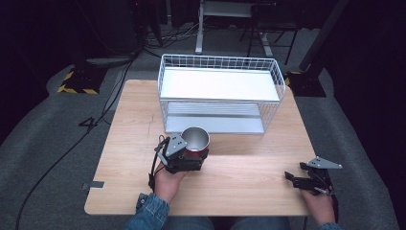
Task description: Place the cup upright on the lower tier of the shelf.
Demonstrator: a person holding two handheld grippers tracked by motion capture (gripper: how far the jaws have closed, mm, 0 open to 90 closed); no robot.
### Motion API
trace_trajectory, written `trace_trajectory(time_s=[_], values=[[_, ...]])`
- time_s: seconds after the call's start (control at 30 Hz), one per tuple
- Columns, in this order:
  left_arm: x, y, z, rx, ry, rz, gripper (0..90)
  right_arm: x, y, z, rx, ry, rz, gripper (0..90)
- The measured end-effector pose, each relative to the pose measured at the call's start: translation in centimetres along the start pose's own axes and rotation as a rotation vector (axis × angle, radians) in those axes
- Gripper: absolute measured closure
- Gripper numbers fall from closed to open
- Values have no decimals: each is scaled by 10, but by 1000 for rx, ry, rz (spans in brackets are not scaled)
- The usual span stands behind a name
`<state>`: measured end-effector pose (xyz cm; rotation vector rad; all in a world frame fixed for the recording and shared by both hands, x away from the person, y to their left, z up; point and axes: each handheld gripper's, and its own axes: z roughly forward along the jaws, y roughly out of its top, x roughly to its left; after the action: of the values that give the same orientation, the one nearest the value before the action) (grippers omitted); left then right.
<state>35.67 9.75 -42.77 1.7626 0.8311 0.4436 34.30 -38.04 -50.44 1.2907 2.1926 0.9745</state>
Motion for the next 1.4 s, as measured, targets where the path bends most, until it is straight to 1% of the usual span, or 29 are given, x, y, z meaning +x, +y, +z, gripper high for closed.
trace_trajectory(time_s=[0.03,0.13,0.23,0.27,0.3,0.4,0.5,0.6,0.67,0.77,0.8,0.9,0.93,1.0,1.03,1.07,1.1,1.13,1.2,1.27,1.33,1.4], values=[[0,0,0,0,0,0,66,0,0,0,0,0,0,189],[3,9,8,5,-8,-15,66,0,0,0,0,0,0,189],[5,12,12,5,-13,-16,66,0,0,0,0,0,0,189],[6,16,17,8,-12,-10,66,0,0,0,0,0,0,189],[6,16,17,8,-12,-10,66,0,0,0,0,0,0,189],[7,19,25,6,-9,4,66,0,0,0,0,0,0,189],[7,22,32,-13,0,7,66,0,0,0,0,0,0,189],[8,25,39,-16,1,7,66,0,0,0,0,0,0,189],[9,28,45,-22,-7,-1,66,0,0,0,0,0,0,189],[11,32,53,-32,-6,-13,66,0,0,0,0,0,0,189],[12,35,60,-31,-9,-20,66,0,0,0,0,0,0,189],[12,36,65,-30,-12,-24,66,0,0,0,0,0,0,189],[12,38,71,-31,-15,-28,66,0,0,0,0,0,0,189],[11,39,77,-34,-9,-31,66,0,0,0,0,0,0,189],[11,39,77,-34,-9,-31,66,0,0,0,0,0,0,189],[11,39,83,-33,-6,-30,66,0,0,0,0,0,0,189],[11,39,83,-33,-6,-30,66,0,0,0,0,0,0,189],[11,39,88,-33,1,-33,66,0,0,0,0,3,-1,190],[11,39,91,-31,0,-32,66,0,0,0,0,4,-3,190],[12,40,96,-27,9,-32,66,0,0,0,0,8,-7,190],[12,39,100,-23,27,-28,66,0,0,0,-1,10,-7,190],[11,37,105,-19,54,-16,66,0,0,0,-1,11,-9,189]])
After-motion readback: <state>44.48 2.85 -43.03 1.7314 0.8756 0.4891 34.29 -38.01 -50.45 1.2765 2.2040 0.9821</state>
